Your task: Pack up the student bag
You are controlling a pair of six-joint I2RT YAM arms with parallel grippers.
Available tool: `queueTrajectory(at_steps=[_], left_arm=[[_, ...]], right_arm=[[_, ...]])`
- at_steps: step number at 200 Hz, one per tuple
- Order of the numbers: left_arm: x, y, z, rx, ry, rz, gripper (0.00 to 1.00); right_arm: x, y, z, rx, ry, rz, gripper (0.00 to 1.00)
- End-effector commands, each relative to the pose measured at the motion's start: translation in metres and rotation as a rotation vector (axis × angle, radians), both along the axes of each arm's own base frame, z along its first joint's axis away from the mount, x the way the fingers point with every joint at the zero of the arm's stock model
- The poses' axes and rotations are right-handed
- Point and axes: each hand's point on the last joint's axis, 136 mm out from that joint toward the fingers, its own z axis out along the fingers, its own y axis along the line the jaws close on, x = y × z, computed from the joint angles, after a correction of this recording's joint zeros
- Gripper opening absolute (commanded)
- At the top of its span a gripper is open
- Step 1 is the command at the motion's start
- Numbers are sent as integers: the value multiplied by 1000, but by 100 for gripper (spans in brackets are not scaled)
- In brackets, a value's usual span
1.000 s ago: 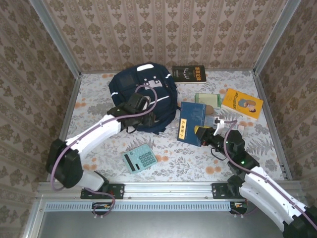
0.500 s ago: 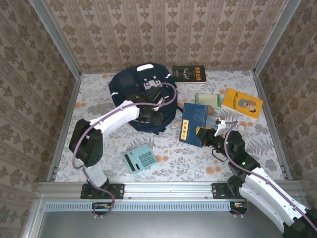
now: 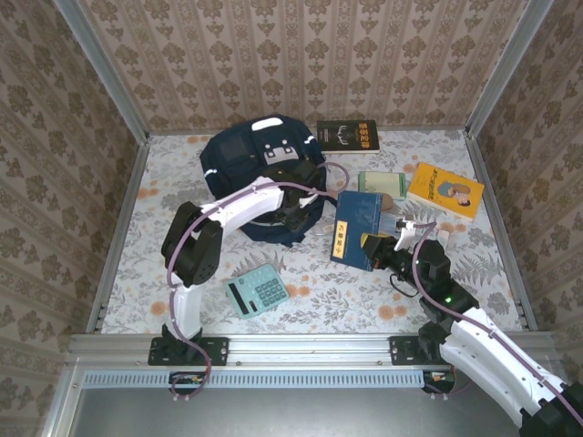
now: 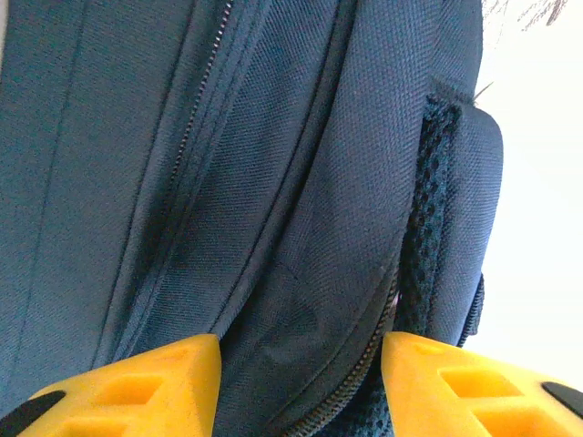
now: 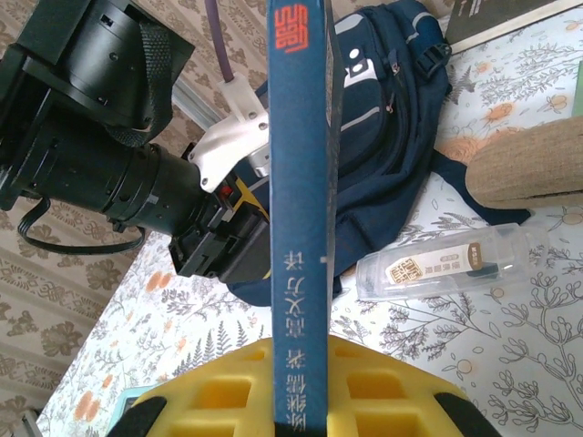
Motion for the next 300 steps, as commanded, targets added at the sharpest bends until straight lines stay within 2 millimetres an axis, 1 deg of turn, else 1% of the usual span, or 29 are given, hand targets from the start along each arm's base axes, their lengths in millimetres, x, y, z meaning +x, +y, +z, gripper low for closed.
queueTrajectory(at_steps=[1,9,20,24,35,51,61,89,108,143,153,160,172,189,207,231,258,271,277,300], left_arm=[[2,5,-1,55,12,-42,45],[2,5,-2,60,12,-45,31],[4,5,0,59,7,-39,16],[5,6,1,55,4,-37,12],[7,5,7,41,-8,-28,6],[10,4,19,10,-23,-22,5],[13,4,28,0,-38,-13,0],[20,7,53,-49,-73,21,0],[28,12,72,-93,-117,73,0],[38,18,114,-221,-204,136,0],[37,18,120,-261,-199,138,0],[35,16,120,-293,-176,129,0],[30,11,114,-320,-135,114,0],[22,2,99,-327,-77,91,0],[15,-8,83,-297,-39,63,0],[12,-17,66,-285,7,49,0],[12,-18,47,-258,43,50,0],[11,-18,38,-243,60,48,7],[11,-18,36,-237,64,48,8],[13,-16,32,-216,57,51,0]], right_arm=[[1,0,20,32,-41,2,0],[1,0,19,31,-39,2,0],[1,0,20,33,-39,0,0],[1,0,19,34,-37,0,0],[2,0,19,40,-36,-6,0],[2,-1,17,53,-30,-14,0],[3,-1,17,61,-31,-16,0],[4,-2,18,73,-33,-20,0],[3,-1,21,79,-51,-12,0],[4,1,30,124,-88,-4,0],[4,2,33,134,-96,3,0],[4,2,35,138,-99,2,0],[4,2,36,137,-104,0,0],[4,1,33,122,-102,-3,0],[4,1,28,107,-96,-1,0],[4,2,25,92,-90,4,0],[5,2,21,78,-80,5,0],[5,3,20,72,-76,9,0],[4,3,20,70,-75,13,0],[4,5,20,74,-74,23,0]])
